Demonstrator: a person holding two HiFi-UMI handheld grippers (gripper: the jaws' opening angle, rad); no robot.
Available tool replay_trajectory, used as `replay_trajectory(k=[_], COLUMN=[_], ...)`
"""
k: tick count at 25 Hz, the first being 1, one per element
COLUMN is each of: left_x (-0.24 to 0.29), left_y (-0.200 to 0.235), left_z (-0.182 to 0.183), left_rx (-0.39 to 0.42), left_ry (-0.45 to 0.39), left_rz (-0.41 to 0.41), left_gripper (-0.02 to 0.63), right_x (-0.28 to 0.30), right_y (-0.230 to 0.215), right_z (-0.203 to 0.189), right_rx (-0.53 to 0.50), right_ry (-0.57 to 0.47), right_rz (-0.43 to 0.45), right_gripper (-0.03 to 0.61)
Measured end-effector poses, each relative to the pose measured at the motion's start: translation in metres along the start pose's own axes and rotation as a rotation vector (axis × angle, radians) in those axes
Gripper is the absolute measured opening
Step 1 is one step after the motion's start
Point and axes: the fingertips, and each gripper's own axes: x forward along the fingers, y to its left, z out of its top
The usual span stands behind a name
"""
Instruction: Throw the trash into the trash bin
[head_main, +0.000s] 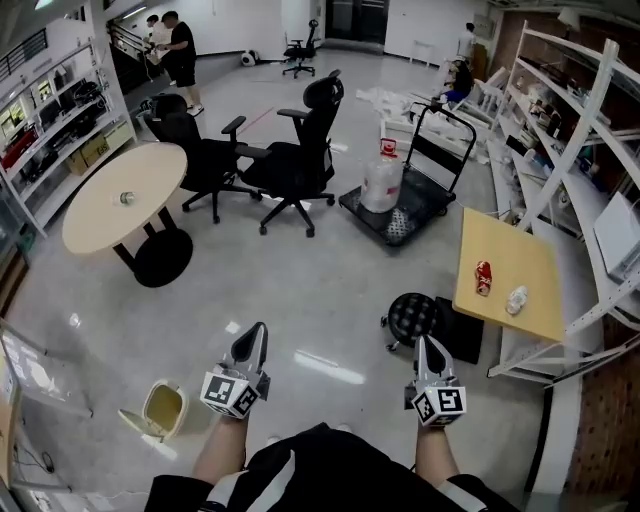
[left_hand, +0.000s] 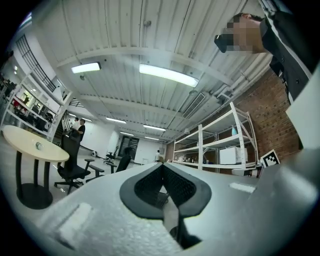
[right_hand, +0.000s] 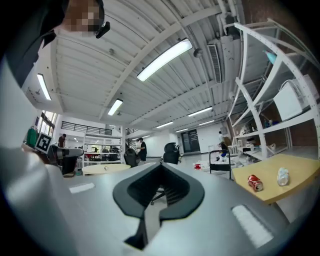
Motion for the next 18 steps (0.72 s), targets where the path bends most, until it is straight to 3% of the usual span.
replay_trajectory(k=[4, 12, 18], left_x=[0.032, 0.085, 0.125], left_y=[-0.034, -0.100, -0.153], left_z=[-0.017, -0.041, -0.058], left_rx=[-0.008, -0.050, -0.063], left_ry=[0.007, 0.039, 0.060], left_rz=[-0.097, -0.205, -0.292], left_gripper=[0.002, 0.002, 0.002], right_x=[-0.020, -0.059, -0.103], right_y=[-0.038, -0.106, -0.166], right_z=[0.003, 0.011, 0.012], right_rx=[0.009, -0.003, 0.013], right_ry=[-0.016, -0.032, -0.016], right_rz=[-0.066, -0.171, -0.298], right_gripper=[0.002, 0.000, 0.000])
